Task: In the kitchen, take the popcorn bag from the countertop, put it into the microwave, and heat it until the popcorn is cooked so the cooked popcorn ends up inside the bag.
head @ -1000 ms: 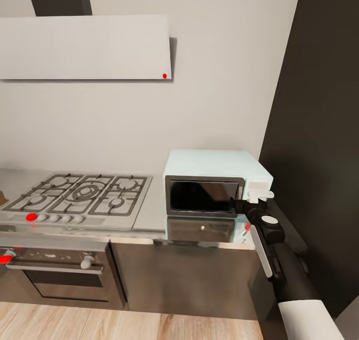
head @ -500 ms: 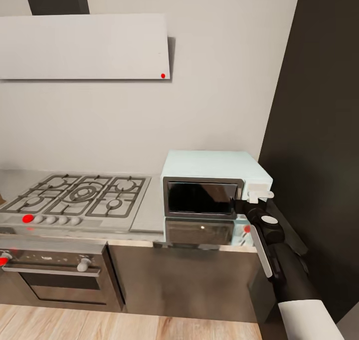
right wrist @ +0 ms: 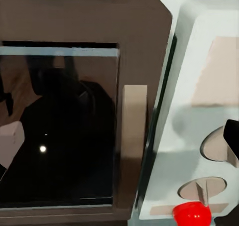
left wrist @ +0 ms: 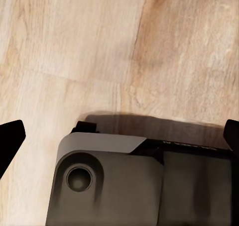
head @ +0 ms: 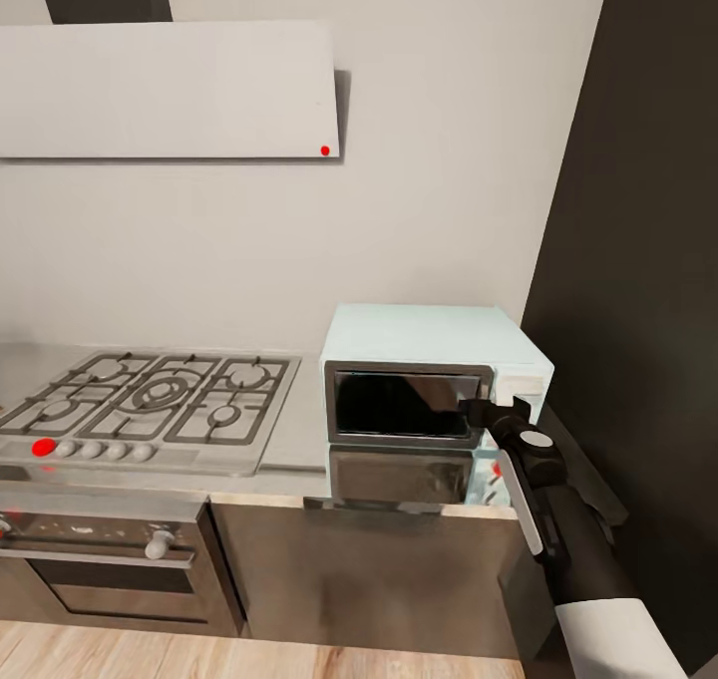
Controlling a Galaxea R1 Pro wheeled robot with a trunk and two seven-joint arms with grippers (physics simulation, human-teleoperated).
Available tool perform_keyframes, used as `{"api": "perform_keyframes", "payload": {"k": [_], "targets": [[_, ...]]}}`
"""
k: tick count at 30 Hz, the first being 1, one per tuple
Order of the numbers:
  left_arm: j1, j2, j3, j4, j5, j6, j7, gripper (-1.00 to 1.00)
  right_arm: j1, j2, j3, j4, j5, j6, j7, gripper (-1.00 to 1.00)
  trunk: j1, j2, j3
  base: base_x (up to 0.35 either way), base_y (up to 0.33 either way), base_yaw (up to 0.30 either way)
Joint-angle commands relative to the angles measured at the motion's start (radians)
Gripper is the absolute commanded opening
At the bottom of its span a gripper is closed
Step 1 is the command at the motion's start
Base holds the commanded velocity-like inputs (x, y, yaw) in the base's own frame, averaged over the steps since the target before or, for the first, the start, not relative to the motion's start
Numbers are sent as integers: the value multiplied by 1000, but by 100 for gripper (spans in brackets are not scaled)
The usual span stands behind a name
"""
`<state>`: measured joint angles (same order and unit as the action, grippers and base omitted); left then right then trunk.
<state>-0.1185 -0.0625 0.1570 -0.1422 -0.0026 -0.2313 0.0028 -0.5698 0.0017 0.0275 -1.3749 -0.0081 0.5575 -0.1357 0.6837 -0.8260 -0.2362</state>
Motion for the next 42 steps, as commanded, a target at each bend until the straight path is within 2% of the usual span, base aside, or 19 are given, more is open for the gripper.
{"api": "perform_keyframes", "payload": {"k": [1,21,27,30,35,42], "targets": [[-1,0,4,1,0,-3,0,100,-1,0,2,-1,-1,5,-6,100,0,-1,-1,110,0,0],[-1,1,4,1,1,-3,0,100,2,-3,2,12,-1,5,-6,100,0,-1,-1,18,0,0],[0,1,4,1,0,-3,0,100,2,-3,-1,129,0,-86,-7,100,0,-1,-1,0,0,0],[0,1,4,1,0,-3,0,100,5,-3,-2,142,1,-97,-7,100,0,-1,-1,0,0,0],[0,1,4,1,0,-3,0,100,22,-3,-5,145,1,-162,-8,100,0,-1,-1,0,0,0],[0,1,4,1,0,-3,0,100,24,-3,-6,145,0,-171,-9,100,0,-1,-1,42,0,0]]}}
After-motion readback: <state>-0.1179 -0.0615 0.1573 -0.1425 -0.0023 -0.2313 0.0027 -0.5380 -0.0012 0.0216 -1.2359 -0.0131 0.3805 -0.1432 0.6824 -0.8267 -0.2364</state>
